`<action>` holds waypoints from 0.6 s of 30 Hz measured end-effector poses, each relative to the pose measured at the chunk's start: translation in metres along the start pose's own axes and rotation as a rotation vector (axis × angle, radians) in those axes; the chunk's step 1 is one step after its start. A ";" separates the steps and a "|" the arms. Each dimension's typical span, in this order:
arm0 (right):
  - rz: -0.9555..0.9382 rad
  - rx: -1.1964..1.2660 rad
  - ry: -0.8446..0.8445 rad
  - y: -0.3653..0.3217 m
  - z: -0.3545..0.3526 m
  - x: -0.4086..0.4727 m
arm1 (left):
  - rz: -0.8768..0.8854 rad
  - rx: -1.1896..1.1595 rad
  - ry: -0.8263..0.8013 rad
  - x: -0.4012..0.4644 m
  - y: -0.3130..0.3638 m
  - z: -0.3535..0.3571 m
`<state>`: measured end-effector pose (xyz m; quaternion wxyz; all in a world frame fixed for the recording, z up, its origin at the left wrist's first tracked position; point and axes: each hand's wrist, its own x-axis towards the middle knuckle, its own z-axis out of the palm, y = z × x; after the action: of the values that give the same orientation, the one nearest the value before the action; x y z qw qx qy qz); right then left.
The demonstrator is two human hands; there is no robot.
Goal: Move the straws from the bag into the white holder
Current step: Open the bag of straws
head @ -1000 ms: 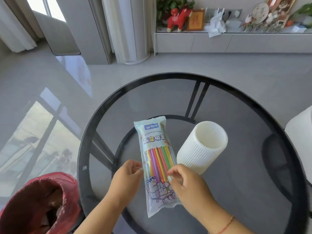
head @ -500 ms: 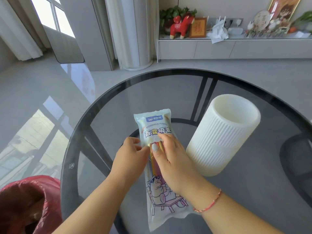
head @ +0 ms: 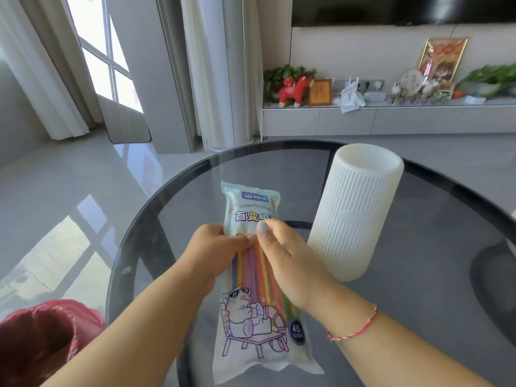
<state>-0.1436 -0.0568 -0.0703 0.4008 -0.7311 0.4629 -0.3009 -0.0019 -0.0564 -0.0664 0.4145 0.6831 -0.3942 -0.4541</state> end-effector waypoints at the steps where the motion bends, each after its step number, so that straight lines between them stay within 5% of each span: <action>1: -0.014 -0.026 0.014 -0.006 -0.003 -0.005 | 0.024 -0.002 -0.016 -0.009 0.003 -0.005; 12: -0.401 -0.419 0.486 -0.106 -0.075 -0.031 | 0.268 0.034 -0.070 -0.087 0.032 -0.066; 16: -0.309 -0.376 0.409 -0.116 -0.097 -0.041 | 0.421 0.231 -0.079 -0.110 0.047 -0.079; 18: -0.345 -0.312 0.464 -0.111 -0.093 -0.051 | 0.479 0.351 0.059 -0.119 0.050 -0.074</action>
<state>-0.1905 -0.0111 0.0690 0.1107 -0.7633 0.4518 -0.4484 0.0276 0.0508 0.0328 0.3969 0.6446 -0.6045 -0.2482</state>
